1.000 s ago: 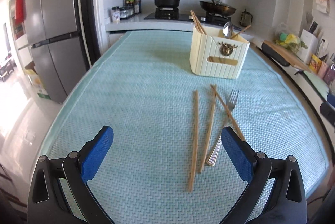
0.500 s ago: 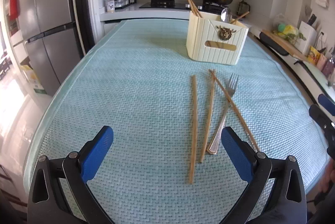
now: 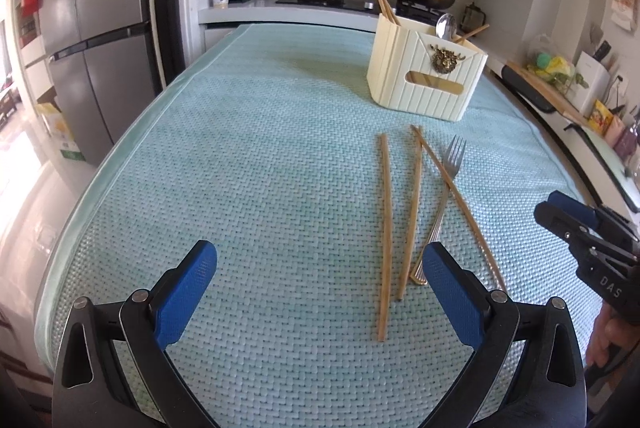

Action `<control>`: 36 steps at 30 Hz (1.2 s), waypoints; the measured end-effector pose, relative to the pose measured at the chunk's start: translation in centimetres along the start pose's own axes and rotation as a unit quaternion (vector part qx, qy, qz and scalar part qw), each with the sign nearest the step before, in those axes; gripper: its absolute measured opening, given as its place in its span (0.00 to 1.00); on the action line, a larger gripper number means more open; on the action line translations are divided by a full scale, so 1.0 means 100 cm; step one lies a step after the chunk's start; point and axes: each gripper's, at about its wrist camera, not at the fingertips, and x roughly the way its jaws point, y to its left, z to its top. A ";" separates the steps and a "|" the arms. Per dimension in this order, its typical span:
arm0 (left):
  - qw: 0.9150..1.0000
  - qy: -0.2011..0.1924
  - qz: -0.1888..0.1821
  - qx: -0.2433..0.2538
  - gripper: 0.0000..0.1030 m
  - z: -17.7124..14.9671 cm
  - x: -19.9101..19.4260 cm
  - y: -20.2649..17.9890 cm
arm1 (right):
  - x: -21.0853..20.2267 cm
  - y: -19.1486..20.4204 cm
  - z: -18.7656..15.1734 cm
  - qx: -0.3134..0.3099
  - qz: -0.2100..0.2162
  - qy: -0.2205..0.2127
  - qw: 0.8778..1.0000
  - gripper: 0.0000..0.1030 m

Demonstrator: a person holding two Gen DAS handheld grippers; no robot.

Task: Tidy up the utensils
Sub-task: 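Move both tools back to the towel and close the right tool on a chopstick, then lower the left tool and close it on a chopstick while the right tool holds its chopstick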

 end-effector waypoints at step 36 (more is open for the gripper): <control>0.999 0.032 -0.002 0.013 0.99 0.028 0.040 0.003 | 0.074 -0.029 -0.010 0.024 -0.024 0.119 0.992 0.06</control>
